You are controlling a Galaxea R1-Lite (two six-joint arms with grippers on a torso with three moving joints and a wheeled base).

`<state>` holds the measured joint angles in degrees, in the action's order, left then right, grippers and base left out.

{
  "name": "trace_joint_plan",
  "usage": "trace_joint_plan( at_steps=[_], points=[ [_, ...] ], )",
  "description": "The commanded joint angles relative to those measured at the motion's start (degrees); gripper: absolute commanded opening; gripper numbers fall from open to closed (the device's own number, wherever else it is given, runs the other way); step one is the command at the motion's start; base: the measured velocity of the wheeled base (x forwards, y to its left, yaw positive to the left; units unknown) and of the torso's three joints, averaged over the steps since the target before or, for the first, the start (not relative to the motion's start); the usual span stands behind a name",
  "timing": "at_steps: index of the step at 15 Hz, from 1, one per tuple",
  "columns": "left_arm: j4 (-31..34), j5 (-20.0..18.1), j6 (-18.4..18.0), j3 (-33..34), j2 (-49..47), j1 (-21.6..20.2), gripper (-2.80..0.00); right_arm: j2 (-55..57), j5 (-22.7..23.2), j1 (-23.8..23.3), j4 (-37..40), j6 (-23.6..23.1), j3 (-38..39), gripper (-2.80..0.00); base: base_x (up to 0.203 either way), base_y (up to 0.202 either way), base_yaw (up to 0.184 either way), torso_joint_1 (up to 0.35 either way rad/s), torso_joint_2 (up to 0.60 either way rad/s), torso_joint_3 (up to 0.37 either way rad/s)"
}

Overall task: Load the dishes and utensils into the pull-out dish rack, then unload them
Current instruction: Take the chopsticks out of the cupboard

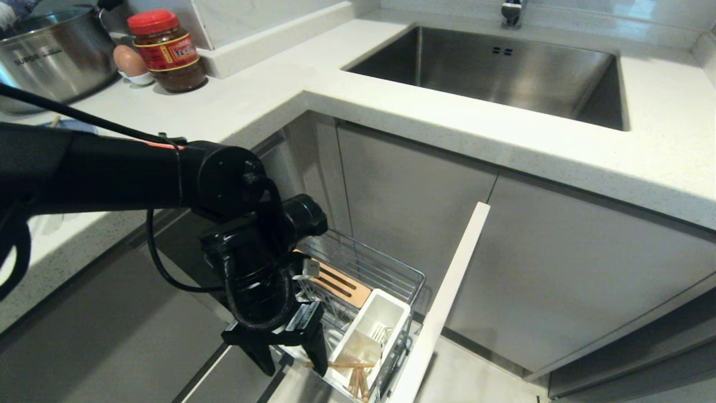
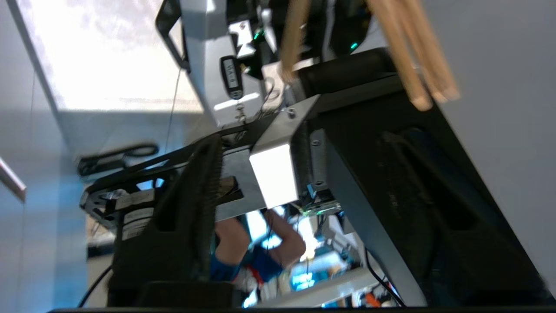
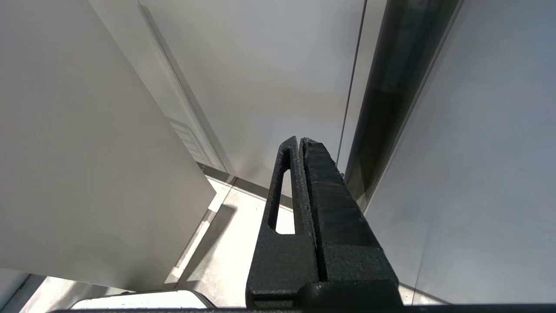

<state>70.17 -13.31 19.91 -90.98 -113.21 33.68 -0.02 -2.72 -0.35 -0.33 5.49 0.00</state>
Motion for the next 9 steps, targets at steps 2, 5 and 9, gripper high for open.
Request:
trace_joint_plan(
  at_steps=[2, 5, 9],
  points=[
    [0.41, -0.05, -1.14, 0.2, -5.83, -0.97, 0.0, -0.24, -0.01, 0.0, -0.02, 0.05, 0.0, -2.8, 0.0, 0.0, 0.0, 0.0, 0.0, 0.0],
    [0.55, -0.05, -3.64, 0.1, -8.2, -2.57, 0.0, -0.23, -0.01, 0.0, -0.02, 0.05, 0.0, -2.8, 0.0, 0.0, 0.0, 0.0, 0.0, 0.0],
    [1.23, -0.29, -4.53, -0.33, -10.33, -3.1, 0.0, -0.24, -0.01, 0.0, -0.02, 0.05, 0.0, -2.8, 0.0, 0.0, 0.0, 0.0, 0.0, 0.0]
  ],
)
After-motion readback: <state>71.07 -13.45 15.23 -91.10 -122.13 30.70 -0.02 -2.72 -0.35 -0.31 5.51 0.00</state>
